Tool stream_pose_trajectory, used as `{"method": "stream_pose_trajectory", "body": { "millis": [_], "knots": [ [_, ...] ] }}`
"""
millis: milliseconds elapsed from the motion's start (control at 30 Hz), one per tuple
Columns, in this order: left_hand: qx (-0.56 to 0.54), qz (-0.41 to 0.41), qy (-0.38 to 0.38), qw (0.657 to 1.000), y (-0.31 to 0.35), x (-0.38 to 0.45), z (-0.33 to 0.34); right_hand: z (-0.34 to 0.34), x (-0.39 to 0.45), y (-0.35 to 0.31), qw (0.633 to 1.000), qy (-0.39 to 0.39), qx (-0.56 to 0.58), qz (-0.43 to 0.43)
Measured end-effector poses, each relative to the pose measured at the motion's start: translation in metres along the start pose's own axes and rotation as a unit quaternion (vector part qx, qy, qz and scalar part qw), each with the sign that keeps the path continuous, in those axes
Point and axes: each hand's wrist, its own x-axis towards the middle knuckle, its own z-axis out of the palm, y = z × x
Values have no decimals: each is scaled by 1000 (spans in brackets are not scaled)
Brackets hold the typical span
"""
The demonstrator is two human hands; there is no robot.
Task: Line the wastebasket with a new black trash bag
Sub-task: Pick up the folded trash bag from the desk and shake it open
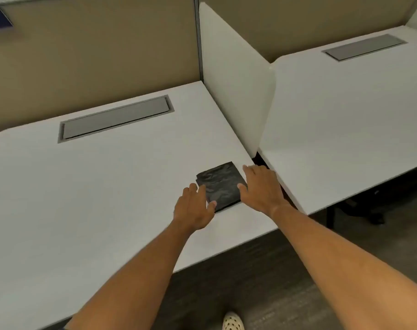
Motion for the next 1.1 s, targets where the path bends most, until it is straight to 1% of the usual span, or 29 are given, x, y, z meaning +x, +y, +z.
{"method": "stream_pose_trajectory", "body": {
  "millis": [100, 133, 200, 333, 467, 633, 733, 800, 900, 967, 1067, 1100],
  "knots": [
    [-58, -38, -14, 998, -1, 18, 19, 27, 10, 7, 999, -36, 5, 15],
    [-77, -46, -19, 996, -1, 24, 23, 34, 11, 8, 998, -60, 6, 26],
    [-124, -69, -24, 990, -1, 37, 31, 45, 19, 9, 995, -80, 33, 46],
    [-203, -116, 2, 972, 4, 53, 40, 56, 33, 12, 986, -88, 102, 96],
    [-274, -172, 16, 946, 2, 62, 42, 65, 40, 12, 961, -95, 205, 160],
    [-335, -227, 23, 914, -3, 67, 41, 69, 47, 8, 933, -87, 290, 195],
    [-374, -249, 20, 893, -5, 65, 35, 60, 53, -1, 914, -63, 356, 184],
    [-389, -249, 26, 887, -6, 62, 28, 45, 57, -14, 898, -42, 406, 164],
    [-406, -233, 70, 881, -6, 56, 2, 16, 63, -37, 886, -16, 449, 112],
    [-451, -228, 94, 858, -3, 52, -24, -5, 65, -54, 886, 2, 458, 79],
    [-528, -236, 119, 807, 0, 40, -72, -34, 62, -81, 887, 14, 460, 40],
    [-545, -234, 126, 795, -1, 34, -87, -43, 60, -91, 888, 16, 460, 24]
  ]
}}
